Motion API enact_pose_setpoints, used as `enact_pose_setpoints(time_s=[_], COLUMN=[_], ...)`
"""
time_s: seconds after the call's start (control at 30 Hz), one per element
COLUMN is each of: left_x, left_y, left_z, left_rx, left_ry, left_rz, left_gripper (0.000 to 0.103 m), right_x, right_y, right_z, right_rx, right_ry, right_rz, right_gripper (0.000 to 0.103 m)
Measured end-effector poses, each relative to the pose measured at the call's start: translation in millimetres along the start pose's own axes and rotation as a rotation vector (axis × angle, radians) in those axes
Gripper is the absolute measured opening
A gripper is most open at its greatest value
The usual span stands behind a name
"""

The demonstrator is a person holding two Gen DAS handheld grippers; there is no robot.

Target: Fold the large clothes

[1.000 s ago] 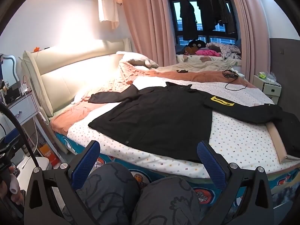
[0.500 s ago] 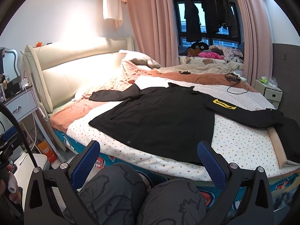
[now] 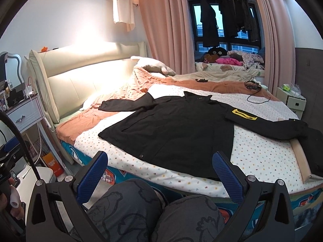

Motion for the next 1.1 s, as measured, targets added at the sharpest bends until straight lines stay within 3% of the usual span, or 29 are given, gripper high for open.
enact_pose_setpoints(time_s=[1.1], left_x=[21], left_y=[29], left_z=[3], left_rx=[-0.031], left_ry=[0.033], left_rz=[0.008], left_gripper=[0.103], right_x=[10], right_y=[22], right_z=[-8], right_rx=[-0.020], right_ry=[0.009], right_rz=[-0.005], right_gripper=[0.103])
Point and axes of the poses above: each gripper's, at about its wrist camera, not at the fingertips, and y roughly against the way its jaws point, x to its left, z to its top, the point moved 6 cm from there along -y, roughly the way its jaws point, and after that the axes turned 6 degrees about -x, right-handed, at the moved point
